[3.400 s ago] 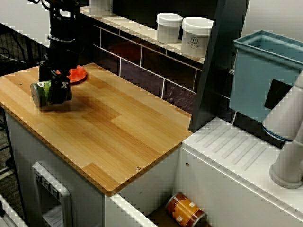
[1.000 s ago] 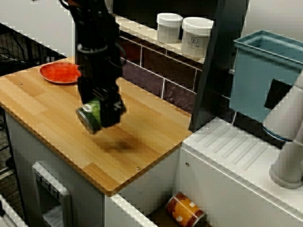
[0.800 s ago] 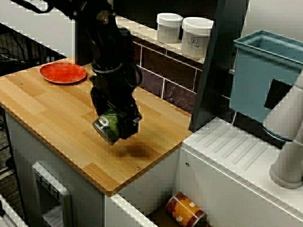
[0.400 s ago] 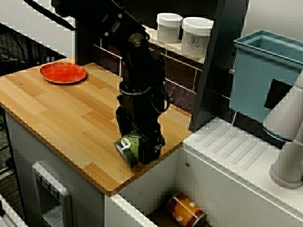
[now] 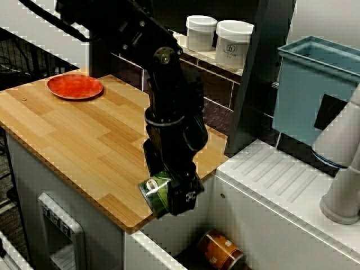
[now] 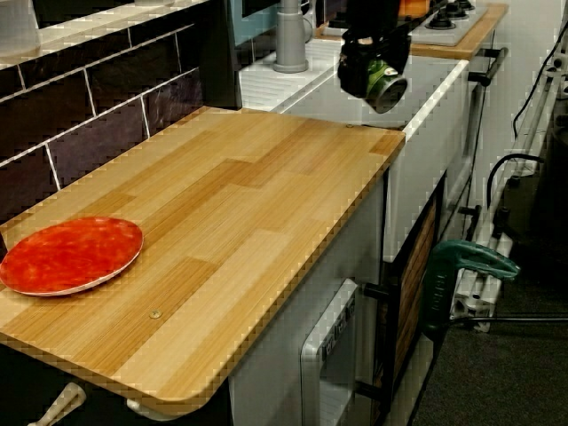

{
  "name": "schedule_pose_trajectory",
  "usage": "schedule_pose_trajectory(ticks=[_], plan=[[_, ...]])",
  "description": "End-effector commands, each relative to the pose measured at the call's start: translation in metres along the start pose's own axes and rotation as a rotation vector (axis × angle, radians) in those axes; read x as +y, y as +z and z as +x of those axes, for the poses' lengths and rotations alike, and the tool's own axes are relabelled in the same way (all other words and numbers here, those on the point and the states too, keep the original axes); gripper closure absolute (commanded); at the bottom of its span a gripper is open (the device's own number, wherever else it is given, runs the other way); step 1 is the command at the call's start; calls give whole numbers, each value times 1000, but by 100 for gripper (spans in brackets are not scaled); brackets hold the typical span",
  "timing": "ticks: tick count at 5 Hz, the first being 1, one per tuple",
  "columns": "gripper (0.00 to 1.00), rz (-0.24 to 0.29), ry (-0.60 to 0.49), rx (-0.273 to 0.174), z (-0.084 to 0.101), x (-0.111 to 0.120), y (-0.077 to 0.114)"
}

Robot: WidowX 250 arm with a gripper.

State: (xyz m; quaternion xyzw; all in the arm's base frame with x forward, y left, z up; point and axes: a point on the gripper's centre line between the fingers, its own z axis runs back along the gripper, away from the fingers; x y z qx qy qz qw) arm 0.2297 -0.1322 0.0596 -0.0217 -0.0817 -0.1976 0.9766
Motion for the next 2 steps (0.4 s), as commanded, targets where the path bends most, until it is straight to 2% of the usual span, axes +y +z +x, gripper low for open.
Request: schedule_pose_trajectory(ticks=[1, 2], plan=[[0, -24, -18, -69, -11, -28, -5], [0, -7, 4, -68, -6, -34, -22]])
